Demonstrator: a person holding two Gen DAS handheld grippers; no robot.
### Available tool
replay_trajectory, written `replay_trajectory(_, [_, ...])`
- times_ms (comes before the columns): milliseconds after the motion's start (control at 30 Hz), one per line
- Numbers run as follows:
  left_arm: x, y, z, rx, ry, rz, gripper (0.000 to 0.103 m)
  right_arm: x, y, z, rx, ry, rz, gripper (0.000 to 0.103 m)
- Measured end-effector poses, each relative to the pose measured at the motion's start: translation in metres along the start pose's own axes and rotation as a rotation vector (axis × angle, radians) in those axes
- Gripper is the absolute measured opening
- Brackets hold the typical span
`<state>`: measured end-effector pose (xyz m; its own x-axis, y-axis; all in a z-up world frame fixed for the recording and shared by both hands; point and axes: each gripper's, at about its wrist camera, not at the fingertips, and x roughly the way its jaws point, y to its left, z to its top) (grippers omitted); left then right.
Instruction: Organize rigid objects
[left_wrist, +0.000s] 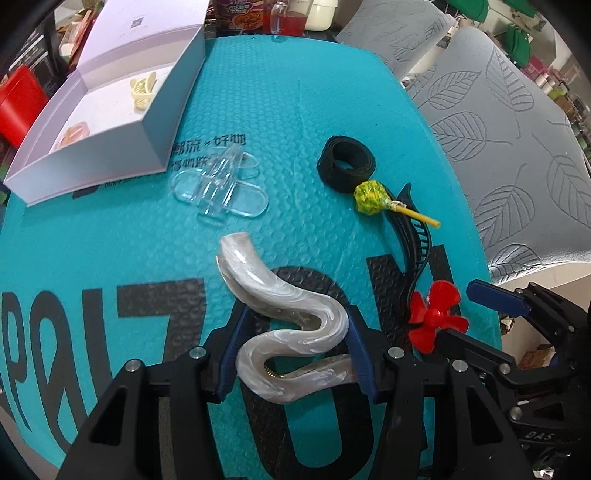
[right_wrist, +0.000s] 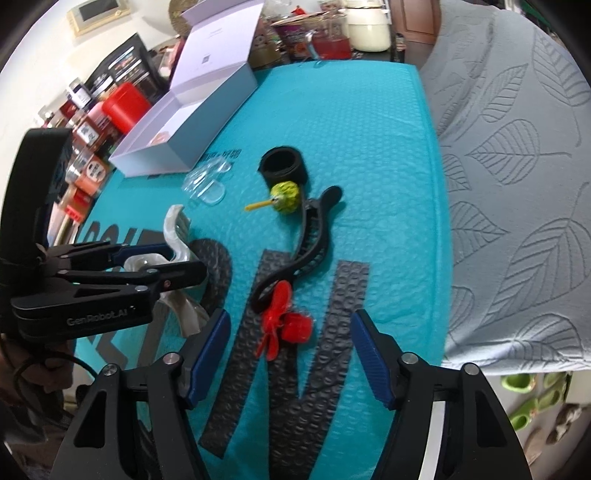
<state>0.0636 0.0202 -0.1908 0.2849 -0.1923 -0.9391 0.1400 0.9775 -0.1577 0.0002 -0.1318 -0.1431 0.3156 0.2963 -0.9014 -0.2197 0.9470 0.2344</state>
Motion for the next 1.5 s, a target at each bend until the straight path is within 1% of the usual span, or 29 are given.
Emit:
replay_trajectory(133, [-0.001,0.002,-0.005,-0.024,-0.002,0.008,0.051,0.010,0.008,-0.004,-0.032,0.022,-0.017,0.052])
replay_trajectory(200, [-0.002,0.004,-0.004,-0.029,-0.007,0.011,0.051,0.016,0.009,-0.005,-0.030,0.041,-0.026,0.049])
replay_trajectory(300, [-0.003,0.005,-0.005,-0.034,-0.017,0.019,0.051,0.021,0.008,-0.008,-0.017,0.050,-0.032,0.041])
replay_trajectory(333, [-0.004,0.005,-0.006,-0.037,-0.020,0.020,0.051,0.021,0.007,-0.008,-0.016,0.045,-0.042,0.031])
replay_trajectory(667, [-0.021,0.009,-0.018,-0.056,-0.042,0.017,0.051,0.014,0.004,-0.012,-0.003,0.041,-0.027,0.030])
replay_trajectory(967, [-0.045,0.006,-0.022,-0.076,-0.087,0.028,0.051,-0.006,0.013,-0.013,-0.040,0.032,-0.003,0.030])
replay_trajectory(1100, [-0.061,0.002,-0.023,-0.101,-0.118,0.030,0.051,-0.018,0.021,-0.010,-0.076,0.020,0.027,0.030])
replay_trajectory(1300, [-0.090,-0.001,-0.029,-0.135,-0.174,0.050,0.051,-0.040,0.035,-0.003,-0.141,-0.007,0.048,0.030])
replay_trajectory(1500, [-0.120,-0.002,-0.039,-0.177,-0.235,0.086,0.051,-0.058,0.050,0.001,-0.197,-0.024,0.088,0.030])
